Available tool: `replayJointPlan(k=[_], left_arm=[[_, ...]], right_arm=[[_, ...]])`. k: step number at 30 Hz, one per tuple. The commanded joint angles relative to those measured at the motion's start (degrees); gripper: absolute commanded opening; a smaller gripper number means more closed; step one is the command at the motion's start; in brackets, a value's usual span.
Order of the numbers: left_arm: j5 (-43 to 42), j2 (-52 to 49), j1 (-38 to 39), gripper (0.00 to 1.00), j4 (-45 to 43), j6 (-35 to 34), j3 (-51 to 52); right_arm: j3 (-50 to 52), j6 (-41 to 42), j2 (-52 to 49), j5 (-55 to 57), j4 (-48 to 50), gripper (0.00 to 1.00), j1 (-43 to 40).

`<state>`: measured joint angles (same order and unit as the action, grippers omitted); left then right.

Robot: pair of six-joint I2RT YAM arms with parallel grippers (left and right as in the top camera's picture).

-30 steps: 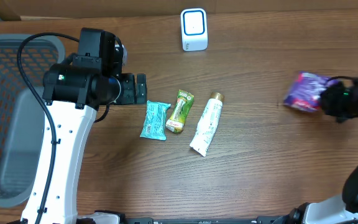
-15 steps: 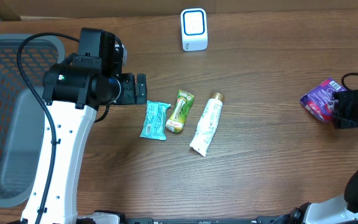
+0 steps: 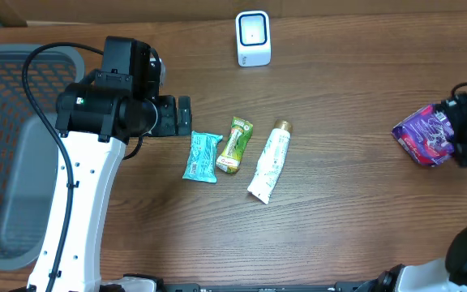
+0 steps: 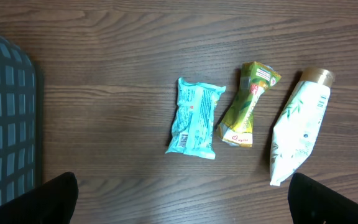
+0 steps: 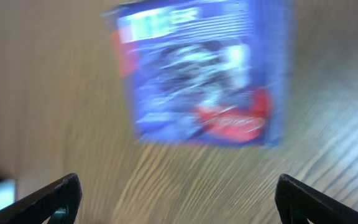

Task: Scan the item barcode
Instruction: 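Move the right gripper to the white tube and grasp it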

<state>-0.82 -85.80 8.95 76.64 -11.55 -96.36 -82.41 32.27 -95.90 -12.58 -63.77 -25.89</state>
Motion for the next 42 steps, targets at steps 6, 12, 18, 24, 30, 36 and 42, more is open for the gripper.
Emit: replayJointPlan(k=[6, 12, 18, 24, 30, 36, 42], left_arm=[[-0.2, -0.4, 0.1, 0.99, -0.2, 0.9, -0.2], [-0.2, -0.4, 0.1, 1.0, -0.2, 0.9, -0.2], [-0.2, -0.4, 0.1, 1.0, -0.2, 0.9, -0.2], [-0.2, -0.4, 0.1, 1.0, -0.2, 0.9, -0.2], [-0.2, -0.4, 0.1, 1.0, -0.2, 0.9, -0.2], [-0.2, -0.4, 0.1, 0.99, -0.2, 0.9, -0.2], [-0.3, -0.4, 0.1, 1.0, -0.2, 0.8, -0.2]], right_arm=[[-1.8, -13.6, 1.5, -13.7, -0.4, 1.0, 12.6], [1.9, -14.3, -0.4, -13.0, 3.4, 1.0, 25.6], [5.4, -12.5, -5.4, -13.0, 5.3, 0.95, 36.5], [9.4, -5.3, -8.8, -13.0, 10.4, 0.83, 43.2], [15.1, 4.0, -8.8, -13.2, 18.3, 0.83, 47.2], [19.2, 11.5, -8.8, -13.2, 25.8, 0.79, 50.4], [19.5, 14.6, -8.8, -10.5, 30.9, 0.57, 52.2]])
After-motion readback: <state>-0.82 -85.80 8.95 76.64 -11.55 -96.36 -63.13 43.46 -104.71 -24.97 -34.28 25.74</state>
